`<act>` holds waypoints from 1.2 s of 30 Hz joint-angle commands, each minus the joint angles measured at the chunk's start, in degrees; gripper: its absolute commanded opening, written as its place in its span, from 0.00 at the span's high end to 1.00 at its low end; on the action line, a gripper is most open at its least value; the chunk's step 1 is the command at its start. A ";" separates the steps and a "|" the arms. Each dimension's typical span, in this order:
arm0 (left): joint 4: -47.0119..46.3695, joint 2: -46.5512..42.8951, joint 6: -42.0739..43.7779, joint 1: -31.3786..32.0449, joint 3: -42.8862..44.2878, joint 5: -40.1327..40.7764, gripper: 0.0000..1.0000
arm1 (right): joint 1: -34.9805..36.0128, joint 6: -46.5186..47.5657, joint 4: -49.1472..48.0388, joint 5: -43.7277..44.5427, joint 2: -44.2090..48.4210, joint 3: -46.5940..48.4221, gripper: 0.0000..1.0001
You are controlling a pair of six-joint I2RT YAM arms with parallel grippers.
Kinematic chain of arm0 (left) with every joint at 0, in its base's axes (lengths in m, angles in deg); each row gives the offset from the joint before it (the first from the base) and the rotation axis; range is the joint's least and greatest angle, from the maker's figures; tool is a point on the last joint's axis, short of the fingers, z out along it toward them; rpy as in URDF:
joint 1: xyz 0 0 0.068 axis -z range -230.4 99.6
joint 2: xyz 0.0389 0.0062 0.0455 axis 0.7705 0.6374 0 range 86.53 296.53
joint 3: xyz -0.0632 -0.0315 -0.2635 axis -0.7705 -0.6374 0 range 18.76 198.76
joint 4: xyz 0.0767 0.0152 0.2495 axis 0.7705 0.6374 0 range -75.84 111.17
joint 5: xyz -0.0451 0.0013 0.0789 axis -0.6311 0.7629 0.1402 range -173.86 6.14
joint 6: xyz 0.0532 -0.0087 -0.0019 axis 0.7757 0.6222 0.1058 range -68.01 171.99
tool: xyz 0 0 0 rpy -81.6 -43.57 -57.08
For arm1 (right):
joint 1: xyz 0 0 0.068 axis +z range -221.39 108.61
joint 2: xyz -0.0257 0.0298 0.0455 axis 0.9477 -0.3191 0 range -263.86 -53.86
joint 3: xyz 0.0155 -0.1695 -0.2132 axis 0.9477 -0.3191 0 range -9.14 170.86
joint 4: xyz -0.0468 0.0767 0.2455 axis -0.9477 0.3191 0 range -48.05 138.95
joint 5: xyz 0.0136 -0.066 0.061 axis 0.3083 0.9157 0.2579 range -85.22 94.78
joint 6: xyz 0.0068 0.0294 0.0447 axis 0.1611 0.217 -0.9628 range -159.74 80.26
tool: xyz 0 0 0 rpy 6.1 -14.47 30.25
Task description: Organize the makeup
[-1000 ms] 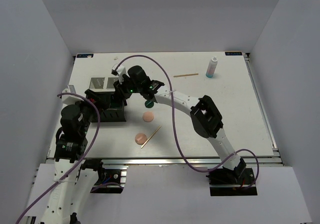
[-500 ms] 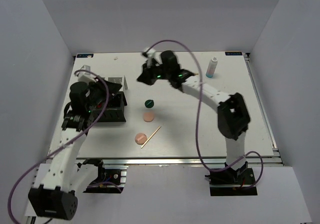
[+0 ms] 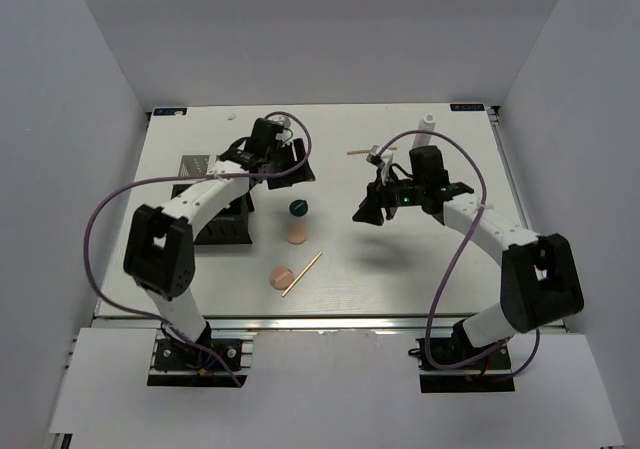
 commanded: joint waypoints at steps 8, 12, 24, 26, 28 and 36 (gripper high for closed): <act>9.86 13.94 6.61 0.25 7.80 9.79 0.49 | -1.99 1.24 -1.07 -3.46 7.60 -1.72 0.44; 8.55 16.23 6.17 0.34 7.45 8.73 0.47 | -1.99 -0.78 -2.66 -3.98 7.51 -1.89 0.44; 6.08 19.57 6.43 1.04 4.46 5.74 0.51 | -1.99 -2.02 -3.36 -4.16 7.07 -1.72 0.44; 5.73 19.93 6.17 1.31 4.11 5.66 0.57 | -2.07 -2.10 -3.36 -4.25 7.07 -1.72 0.44; 5.38 20.02 5.64 1.40 3.32 5.83 0.62 | -1.99 -2.19 -3.36 -4.25 7.24 -1.72 0.44; 2.83 16.60 4.67 1.49 2.79 6.36 1.00 | -1.20 5.34 0.93 -11.00 6.90 -2.07 0.42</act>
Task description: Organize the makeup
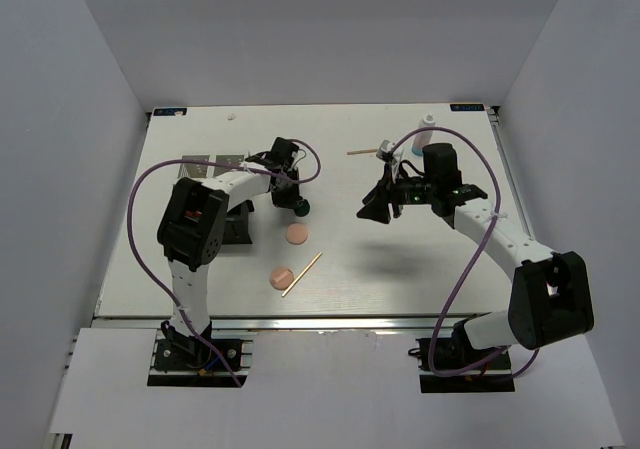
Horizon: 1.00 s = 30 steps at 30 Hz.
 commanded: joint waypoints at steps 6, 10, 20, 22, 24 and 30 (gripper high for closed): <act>-0.50 -9.99 -1.12 0.68 3.73 1.73 1.00 | 5.69 16.10 11.03 -1.53 -4.07 1.63 0.43; 0.91 -17.81 -1.30 0.68 3.91 5.95 1.00 | 7.80 10.65 8.22 3.65 -7.59 3.21 0.44; 8.21 -40.40 -2.62 -9.32 -12.42 13.25 1.00 | 16.58 -6.40 1.45 22.20 -20.68 10.77 0.44; 8.56 -43.82 -2.53 -11.18 -14.97 13.69 1.00 | 17.47 -7.37 1.10 22.29 -23.14 13.67 0.42; 9.96 -44.55 -2.18 -12.59 -15.60 14.57 1.00 | 18.35 -8.43 0.39 22.46 -25.33 15.34 0.41; 10.58 -42.97 -1.12 -13.65 -17.36 17.03 1.00 | 19.67 -8.61 2.58 29.31 -31.84 23.60 0.39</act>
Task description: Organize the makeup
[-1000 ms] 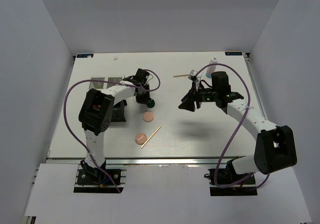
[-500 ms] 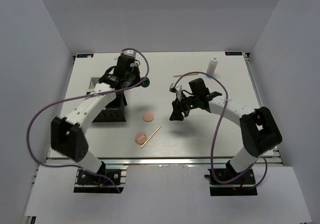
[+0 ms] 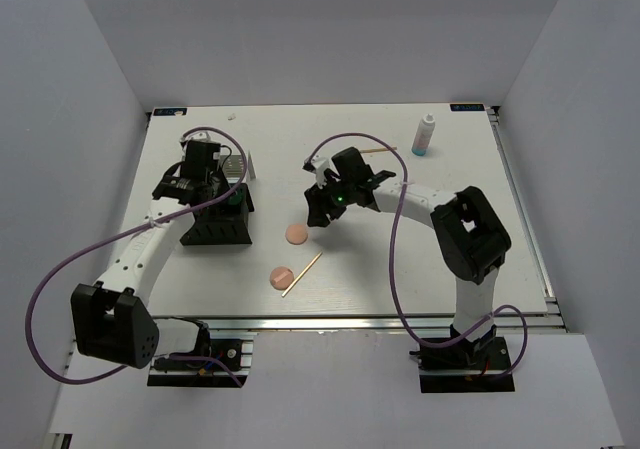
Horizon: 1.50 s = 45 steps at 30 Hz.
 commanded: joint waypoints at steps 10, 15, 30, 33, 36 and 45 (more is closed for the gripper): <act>2.04 1.70 0.80 -1.02 1.60 4.80 0.44 | 3.07 -2.08 2.52 4.95 -7.42 9.95 0.40; 3.89 -0.67 0.19 -1.11 3.71 4.81 0.37 | 4.30 -2.43 3.75 4.51 -10.05 12.15 0.42; -4.37 -32.92 -3.06 -1.11 -12.01 -15.67 0.15 | 6.32 1.34 10.16 9.53 -14.28 14.44 1.00; -5.51 -37.83 -7.88 -1.11 -17.71 -18.39 0.15 | 6.24 2.05 9.03 5.59 -11.39 12.68 1.00; -6.66 -40.65 -10.01 -1.11 -22.20 -22.34 0.15 | 4.92 2.41 5.00 -1.00 -6.03 11.89 1.00; -3.14 -41.37 -6.40 -1.11 -31.35 -30.26 0.15 | 6.67 -5.75 -7.94 -4.02 -1.70 25.05 1.00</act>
